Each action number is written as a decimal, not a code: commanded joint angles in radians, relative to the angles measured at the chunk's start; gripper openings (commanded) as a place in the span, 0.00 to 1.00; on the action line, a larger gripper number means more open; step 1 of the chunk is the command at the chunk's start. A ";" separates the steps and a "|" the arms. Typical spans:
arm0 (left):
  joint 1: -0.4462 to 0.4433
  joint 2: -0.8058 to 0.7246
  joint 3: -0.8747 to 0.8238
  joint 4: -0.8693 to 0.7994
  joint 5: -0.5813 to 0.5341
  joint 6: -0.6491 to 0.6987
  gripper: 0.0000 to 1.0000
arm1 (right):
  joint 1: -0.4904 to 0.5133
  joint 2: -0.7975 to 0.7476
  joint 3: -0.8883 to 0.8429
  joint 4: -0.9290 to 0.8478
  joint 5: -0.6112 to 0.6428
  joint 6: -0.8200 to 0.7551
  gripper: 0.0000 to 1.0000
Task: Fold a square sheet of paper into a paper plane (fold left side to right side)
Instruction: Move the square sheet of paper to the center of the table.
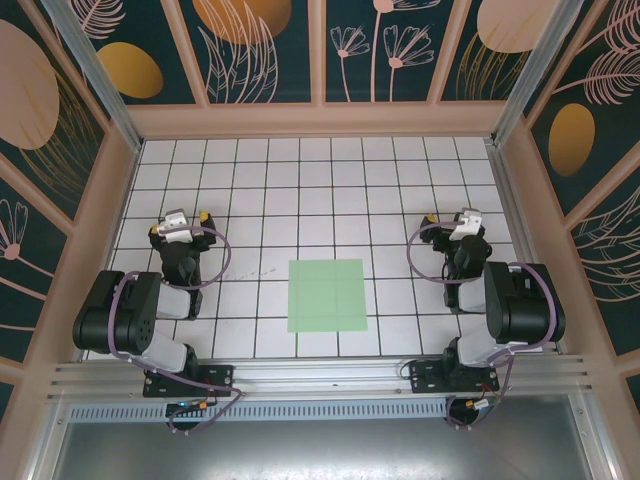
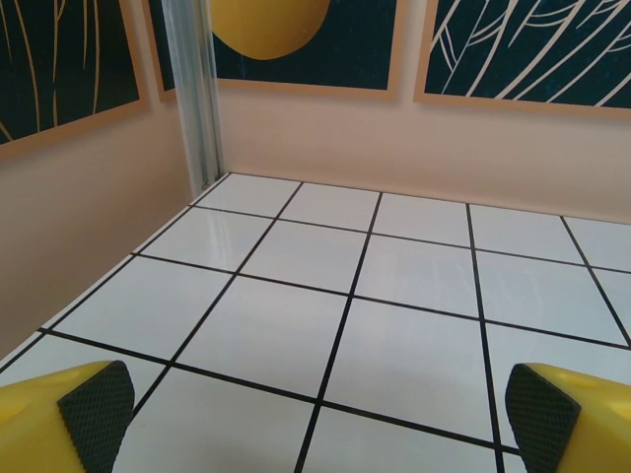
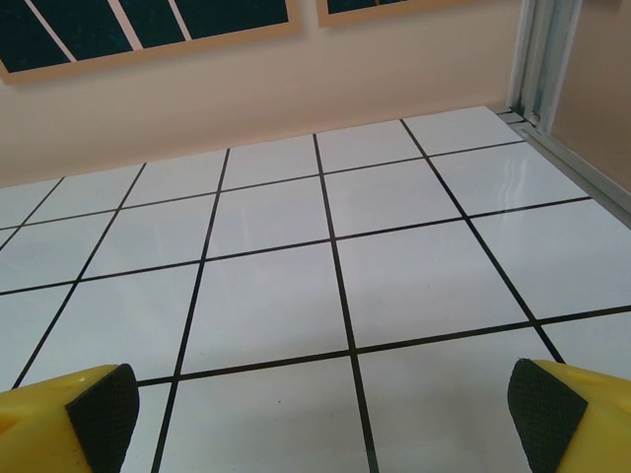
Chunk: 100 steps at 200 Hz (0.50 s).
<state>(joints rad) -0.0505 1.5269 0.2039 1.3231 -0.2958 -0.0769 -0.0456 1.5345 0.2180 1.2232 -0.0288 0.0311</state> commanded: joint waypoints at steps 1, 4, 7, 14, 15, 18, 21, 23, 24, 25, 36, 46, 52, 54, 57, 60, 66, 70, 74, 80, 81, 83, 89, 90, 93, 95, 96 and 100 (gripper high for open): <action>0.006 -0.007 -0.011 0.039 -0.025 -0.025 0.99 | -0.010 0.005 0.018 0.019 -0.030 -0.005 0.99; 0.006 -0.010 -0.014 0.045 -0.027 -0.027 0.99 | -0.009 0.005 0.015 0.019 -0.029 -0.005 0.99; 0.006 -0.014 -0.019 0.048 -0.028 -0.027 0.99 | -0.010 0.004 0.014 0.021 -0.027 -0.005 0.99; 0.007 -0.024 -0.028 0.055 -0.023 -0.026 0.99 | -0.010 0.002 0.014 0.021 -0.019 -0.001 0.99; 0.006 -0.026 -0.028 0.055 -0.022 -0.026 0.99 | -0.010 0.002 0.015 0.020 -0.017 -0.002 0.99; 0.006 -0.031 -0.030 0.056 -0.021 -0.025 0.99 | -0.010 -0.001 0.015 0.015 -0.010 0.002 0.99; 0.006 -0.035 -0.033 0.057 -0.021 -0.025 0.98 | -0.010 -0.002 0.015 0.014 -0.007 0.004 0.99; 0.006 -0.038 -0.035 0.057 -0.021 -0.024 0.98 | -0.010 -0.003 0.017 0.013 -0.005 0.005 0.99; 0.006 -0.039 -0.036 0.057 -0.021 -0.024 0.98 | -0.009 -0.004 0.017 0.011 -0.002 0.007 0.99; 0.007 -0.040 -0.036 0.057 -0.022 -0.024 0.98 | -0.009 -0.004 0.017 0.011 0.000 0.008 0.99; 0.006 -0.058 -0.040 0.051 -0.014 -0.021 0.99 | -0.009 -0.021 0.028 -0.021 0.011 0.011 0.99; 0.007 -0.086 -0.036 0.020 0.007 -0.011 0.98 | -0.009 -0.058 0.045 -0.083 0.009 0.009 0.99; 0.006 -0.114 -0.033 -0.008 0.019 -0.005 0.99 | -0.008 -0.087 0.061 -0.140 0.010 0.009 0.99; 0.006 -0.124 -0.030 -0.020 0.020 -0.003 0.99 | -0.007 -0.099 0.067 -0.160 0.013 0.010 0.99; 0.006 -0.139 -0.028 -0.038 0.022 -0.003 0.99 | -0.005 -0.117 0.076 -0.191 0.016 0.011 0.99; 0.005 -0.156 -0.024 -0.060 0.022 -0.003 0.98 | -0.004 -0.131 0.082 -0.219 0.022 0.014 0.99; 0.005 -0.191 -0.011 -0.109 0.022 -0.004 0.98 | 0.000 -0.165 0.098 -0.273 0.034 0.022 0.99; 0.005 -0.215 0.003 -0.161 0.021 -0.007 0.98 | 0.005 -0.187 0.108 -0.311 0.039 0.031 0.99; 0.005 -0.240 0.022 -0.218 0.020 -0.013 0.98 | 0.009 -0.206 0.118 -0.347 0.061 0.042 0.99; 0.005 -0.272 0.053 -0.308 0.016 -0.039 0.98 | 0.015 -0.230 0.135 -0.404 0.078 0.060 0.99; 0.005 -0.276 0.058 -0.322 0.015 -0.046 0.99 | 0.019 -0.235 0.137 -0.414 0.081 0.064 0.99; 0.005 -0.286 0.069 -0.351 0.014 -0.058 0.99 | 0.020 -0.242 0.144 -0.430 0.085 0.069 0.99; 0.005 -0.307 0.096 -0.419 0.023 -0.093 0.99 | 0.034 -0.262 0.165 -0.491 0.096 0.084 0.99; 0.004 -0.310 0.101 -0.431 0.025 -0.097 0.99 | 0.037 -0.265 0.168 -0.501 0.099 0.085 0.99; 0.003 -0.322 0.112 -0.457 0.036 -0.116 0.99 | 0.045 -0.273 0.180 -0.530 0.103 0.092 0.99; 0.003 -0.329 0.120 -0.477 0.045 -0.128 0.98 | 0.053 -0.280 0.186 -0.547 0.108 0.095 0.99; 0.002 -0.333 0.124 -0.484 0.047 -0.136 0.98 | 0.057 -0.281 0.189 -0.558 0.109 0.097 0.99; 0.001 -0.345 0.137 -0.515 0.062 -0.165 0.98 | 0.075 -0.291 0.203 -0.592 0.118 0.102 0.99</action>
<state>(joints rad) -0.0505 1.2636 0.2352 1.0950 -0.2886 -0.1135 -0.0288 1.3209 0.3336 0.8963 0.0219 0.0669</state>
